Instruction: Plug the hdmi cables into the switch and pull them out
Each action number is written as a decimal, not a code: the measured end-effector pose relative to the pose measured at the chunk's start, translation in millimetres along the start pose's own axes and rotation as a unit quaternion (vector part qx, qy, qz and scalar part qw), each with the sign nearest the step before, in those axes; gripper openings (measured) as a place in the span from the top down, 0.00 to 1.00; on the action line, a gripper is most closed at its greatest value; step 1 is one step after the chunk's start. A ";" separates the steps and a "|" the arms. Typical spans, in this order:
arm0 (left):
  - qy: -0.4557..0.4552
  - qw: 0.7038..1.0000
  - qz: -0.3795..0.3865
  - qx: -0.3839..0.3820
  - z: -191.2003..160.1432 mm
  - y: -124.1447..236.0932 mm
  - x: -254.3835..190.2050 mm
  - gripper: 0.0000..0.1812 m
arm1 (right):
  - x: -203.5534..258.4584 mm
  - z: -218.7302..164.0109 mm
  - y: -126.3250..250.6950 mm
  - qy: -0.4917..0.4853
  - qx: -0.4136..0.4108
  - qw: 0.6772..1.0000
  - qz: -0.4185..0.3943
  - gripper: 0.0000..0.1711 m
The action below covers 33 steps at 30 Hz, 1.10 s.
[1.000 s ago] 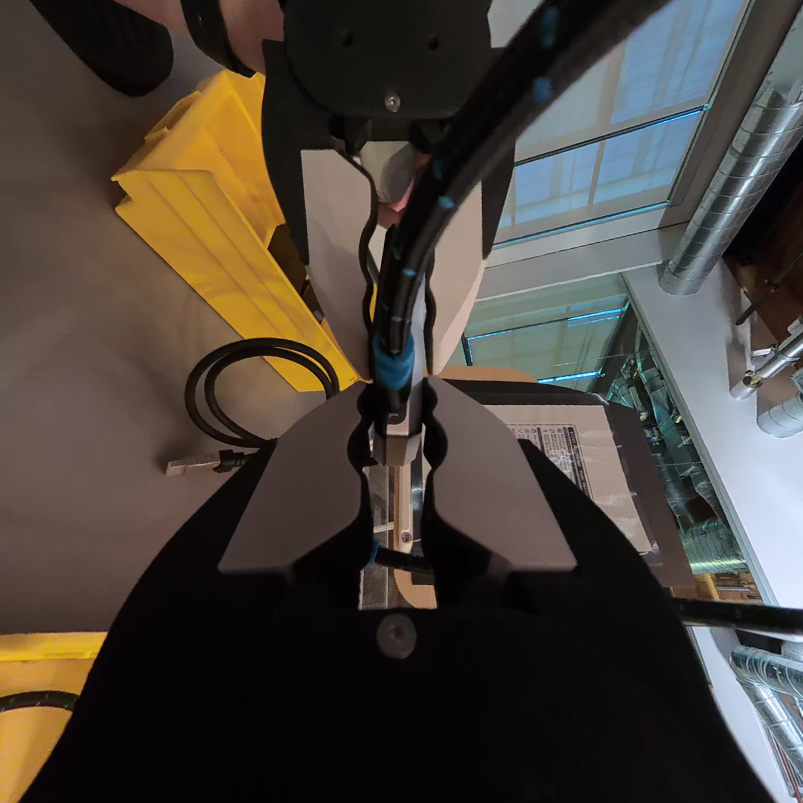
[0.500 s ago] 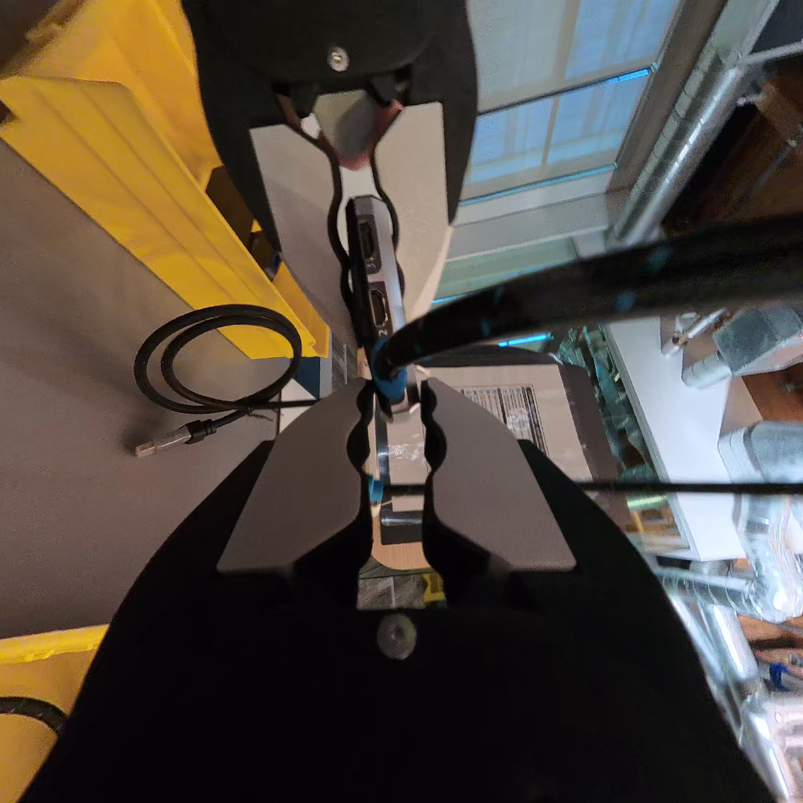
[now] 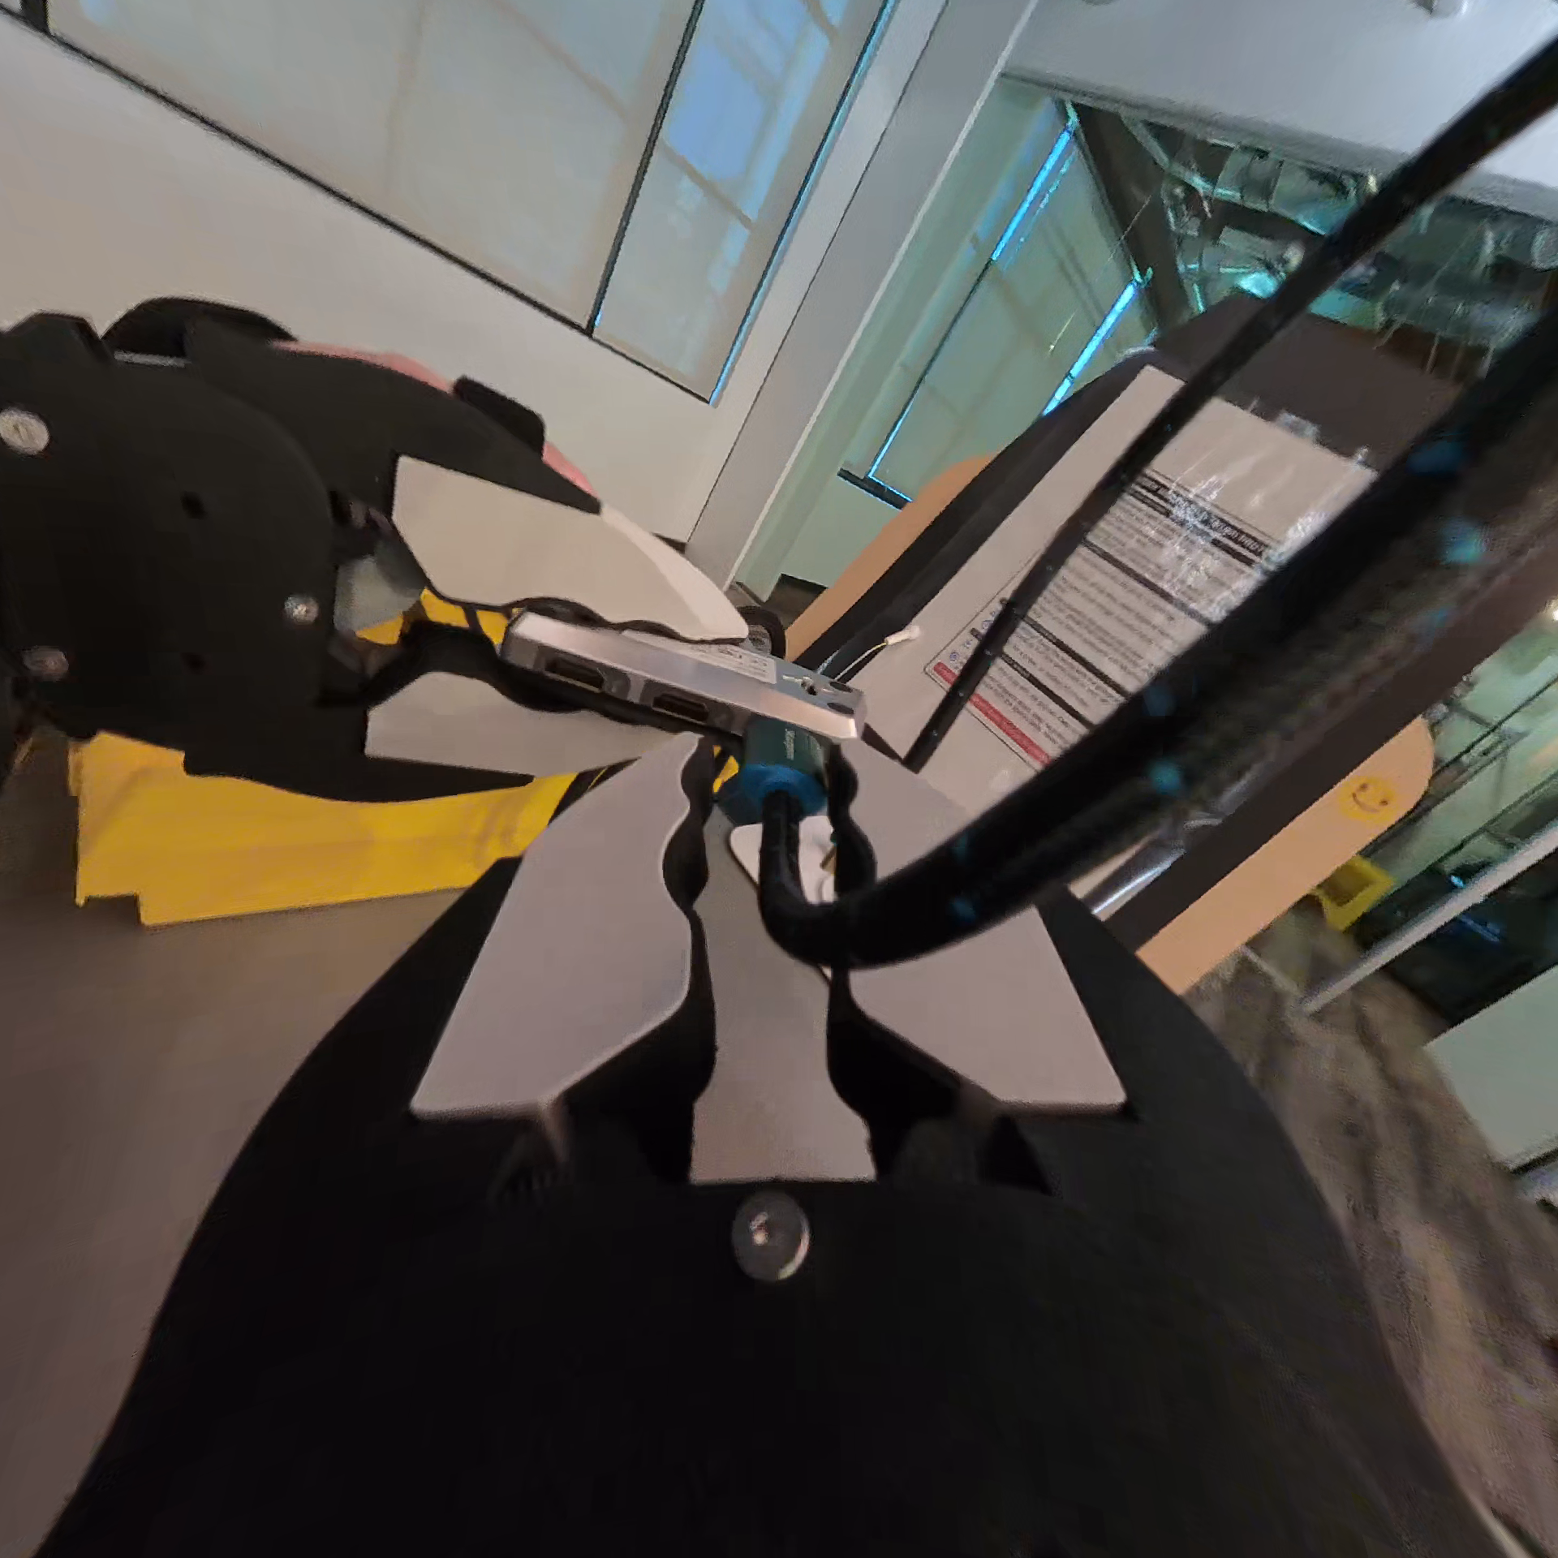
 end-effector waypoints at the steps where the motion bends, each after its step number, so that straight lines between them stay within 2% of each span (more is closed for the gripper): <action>1: -0.001 1.000 0.001 0.002 0.9 -0.5 -0.7 0.88 | -0.9 -1.4 -0.9 -0.008 0.002 1.000 -0.011 0.85; 6: -0.010 1.000 0.001 0.009 5.0 -3.4 -6.9 0.88 | -1.8 -6.6 -3.9 -0.018 0.017 0.999 -0.046 0.86; 10: -0.006 1.000 -0.004 0.014 5.1 -5.7 -9.4 0.88 | -3.6 -8.4 -5.4 -0.042 0.039 0.998 -0.040 0.87; 19: 0.013 0.999 -0.020 0.029 5.3 -9.8 -11.6 0.88 | 0.4 -8.1 -5.6 -0.006 0.067 0.996 -0.057 0.88; 28: 0.043 0.998 -0.026 0.024 5.9 -10.1 -10.9 0.88 | 4.0 -3.3 -4.0 0.008 0.059 0.996 -0.068 0.88; 33: 0.053 0.998 -0.031 0.016 3.2 -9.8 -10.2 0.88 | 4.1 -2.5 -3.8 0.047 0.063 0.996 -0.046 0.88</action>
Point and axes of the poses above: each gripper's, where its closed fingertips meet, y back along the fingers, z out of its top, x = y × z across the jaws, the point moved 8 cm from there along y, back along the fingers, and after that the axes turned 11 degrees about -y, right-handed, at the moved point
